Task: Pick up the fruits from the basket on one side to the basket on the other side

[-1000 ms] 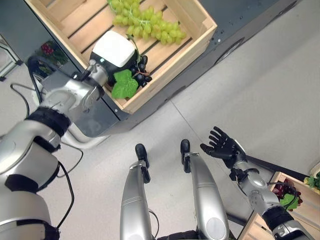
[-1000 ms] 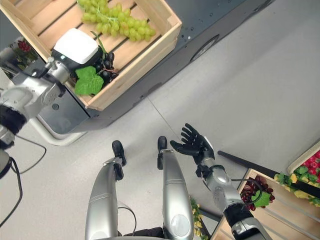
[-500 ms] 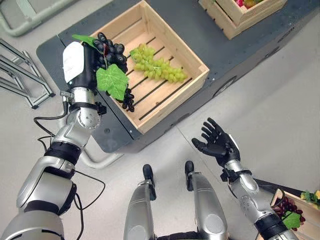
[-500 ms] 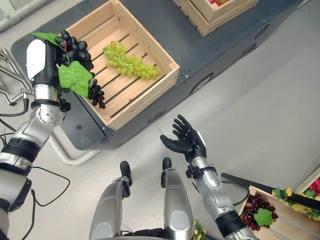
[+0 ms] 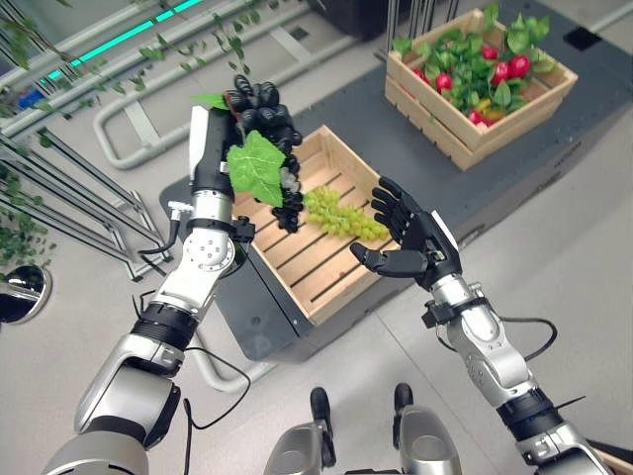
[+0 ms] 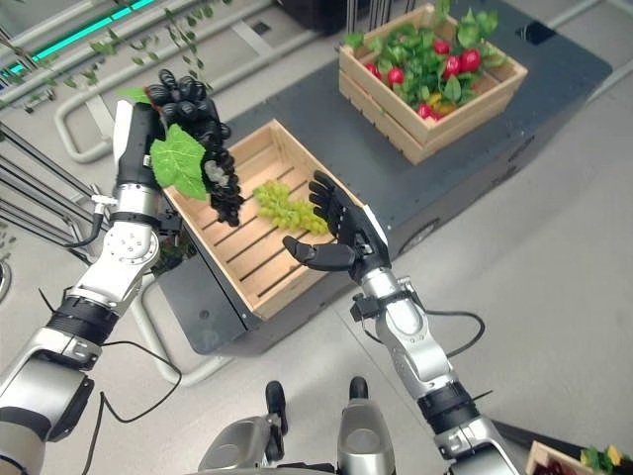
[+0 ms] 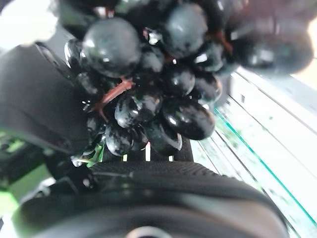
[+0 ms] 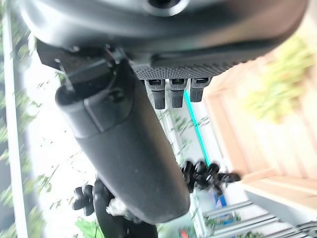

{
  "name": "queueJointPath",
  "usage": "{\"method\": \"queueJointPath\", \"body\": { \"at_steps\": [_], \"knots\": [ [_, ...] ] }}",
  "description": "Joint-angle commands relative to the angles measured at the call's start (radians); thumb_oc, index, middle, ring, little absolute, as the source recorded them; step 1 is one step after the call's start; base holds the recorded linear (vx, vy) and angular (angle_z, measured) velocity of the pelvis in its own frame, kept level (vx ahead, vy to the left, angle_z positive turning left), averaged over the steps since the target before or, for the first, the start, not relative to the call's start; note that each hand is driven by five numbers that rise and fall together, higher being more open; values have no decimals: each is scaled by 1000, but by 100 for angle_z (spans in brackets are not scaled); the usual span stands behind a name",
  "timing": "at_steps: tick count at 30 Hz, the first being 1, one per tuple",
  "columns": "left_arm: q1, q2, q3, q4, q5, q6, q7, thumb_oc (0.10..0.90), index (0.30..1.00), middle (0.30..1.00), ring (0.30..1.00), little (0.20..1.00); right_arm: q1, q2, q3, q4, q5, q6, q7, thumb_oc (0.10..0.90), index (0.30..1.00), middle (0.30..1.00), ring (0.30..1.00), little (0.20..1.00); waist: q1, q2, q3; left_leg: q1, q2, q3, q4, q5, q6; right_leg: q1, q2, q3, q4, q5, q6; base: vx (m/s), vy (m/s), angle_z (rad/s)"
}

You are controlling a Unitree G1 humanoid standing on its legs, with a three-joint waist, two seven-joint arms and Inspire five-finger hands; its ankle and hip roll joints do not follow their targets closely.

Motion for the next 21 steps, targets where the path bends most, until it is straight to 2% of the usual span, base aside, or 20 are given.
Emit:
{"method": "queueJointPath", "body": {
  "at_steps": [1, 2, 5, 8, 15, 21],
  "knots": [
    [-34, 3, 26, -13, -104, -79, -88, 400, 300, 300, 300, 300, -83, 20, 37, 14, 67, 16, 45, 800, 900, 900, 900, 900, 27, -25, -216, 52, -48, -33, 17, -111, 19, 95, -29, -25, -123, 49, -47, -65, -146, 24],
    [-44, 0, 8, -18, -106, -69, -125, 400, 300, 300, 300, 300, -113, 20, 42, 27, 104, 54, 57, 800, 900, 900, 900, 900, 35, -28, -228, 64, -45, -38, -15, -98, 15, 111, -26, -34, -157, 65, -43, -79, -132, 24],
    [-76, 12, -28, -13, -145, -51, -210, 400, 300, 300, 300, 300, -187, 29, 61, 60, 154, 108, 58, 800, 900, 900, 900, 900, 53, -34, -250, 87, -40, -43, -74, -70, 9, 142, -22, -60, -222, 100, -34, -79, -122, 12],
    [-115, 15, -59, -7, -174, -47, -268, 400, 300, 300, 300, 300, -250, 48, 83, 85, 216, 147, 53, 800, 900, 900, 900, 900, 67, -38, -263, 71, -39, -64, -83, -63, 4, 140, -17, -75, -226, 99, -34, -118, -94, 11],
    [-156, -9, -126, -29, -196, -52, -402, 400, 300, 300, 300, 300, -350, 93, 115, 172, 316, 191, 55, 800, 900, 900, 900, 900, 86, -52, -284, 76, -24, -66, -83, -60, 1, 154, -9, -85, -226, 82, -49, -62, -44, 9],
    [-167, -13, -169, -63, -188, -41, -447, 400, 300, 300, 300, 300, -380, 126, 131, 203, 388, 204, 47, 800, 900, 900, 900, 900, 97, -56, -297, 88, -16, -61, -83, -65, -1, 163, -8, -81, -226, 75, -51, -6, -12, 3]
  ]
}}
